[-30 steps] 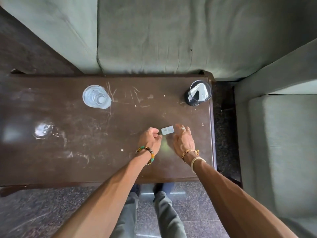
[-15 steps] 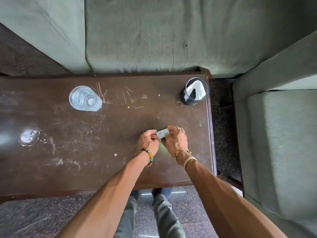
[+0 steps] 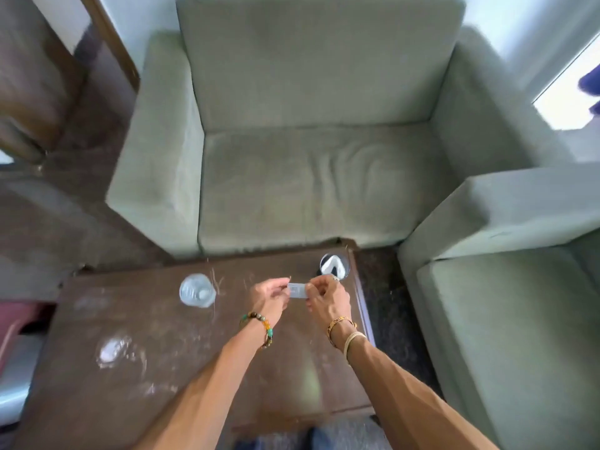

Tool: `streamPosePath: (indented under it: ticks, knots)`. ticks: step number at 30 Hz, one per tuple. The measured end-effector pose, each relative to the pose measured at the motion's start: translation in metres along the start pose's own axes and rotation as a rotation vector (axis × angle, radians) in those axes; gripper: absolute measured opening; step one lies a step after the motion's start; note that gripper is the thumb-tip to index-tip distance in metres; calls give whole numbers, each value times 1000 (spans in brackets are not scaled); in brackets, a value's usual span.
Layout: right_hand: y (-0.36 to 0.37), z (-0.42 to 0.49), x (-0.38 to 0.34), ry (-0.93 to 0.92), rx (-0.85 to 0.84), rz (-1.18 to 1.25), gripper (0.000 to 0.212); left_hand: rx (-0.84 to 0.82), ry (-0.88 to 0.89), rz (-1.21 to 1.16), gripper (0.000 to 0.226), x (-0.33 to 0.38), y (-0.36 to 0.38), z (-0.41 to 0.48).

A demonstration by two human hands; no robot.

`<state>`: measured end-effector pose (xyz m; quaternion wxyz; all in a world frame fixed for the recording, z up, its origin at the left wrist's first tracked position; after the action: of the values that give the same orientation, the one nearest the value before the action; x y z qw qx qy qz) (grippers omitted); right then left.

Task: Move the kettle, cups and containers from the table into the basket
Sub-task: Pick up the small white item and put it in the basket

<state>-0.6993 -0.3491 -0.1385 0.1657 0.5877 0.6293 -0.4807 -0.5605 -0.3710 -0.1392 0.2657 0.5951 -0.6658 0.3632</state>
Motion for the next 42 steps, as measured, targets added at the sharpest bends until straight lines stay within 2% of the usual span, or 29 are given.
streamPosePath:
  ticks: [6,12,16,22,29,36,42]
  knots:
    - [-79,-41,-114,-161,76,55,12,-5,170,3,26,123,-2,-59]
    - [-150,-87,-198,-339,150,116,5,-4,401,53,26,224,-3,-119]
    - [-178,-118,-228,-420,195,127,9,-17,517,41,28,260,-4,-156]
    - [-190,-176,-255,-479,249,136,7,-55,598,-3,29,284,-24,-213]
    - [-148,-257,-257,-507,255,134,8,-48,618,-43,25,261,-94,-263]
    - [-51,-323,-257,-536,174,106,15,20,559,-68,26,207,-206,-293]
    - [35,-356,-292,-591,55,26,30,113,507,-134,30,193,-302,-294]
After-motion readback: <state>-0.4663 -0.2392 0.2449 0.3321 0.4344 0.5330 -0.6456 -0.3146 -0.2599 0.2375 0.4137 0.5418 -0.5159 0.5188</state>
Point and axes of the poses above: each hand's wrist, its own z-axis towards the middle knuckle, its own y-axis out of the palm, x = y × z, the point moved 3 cm from there along z, towards the middle knuckle, and after that the axes turned 1 degree about z, right-handed, at the moved point
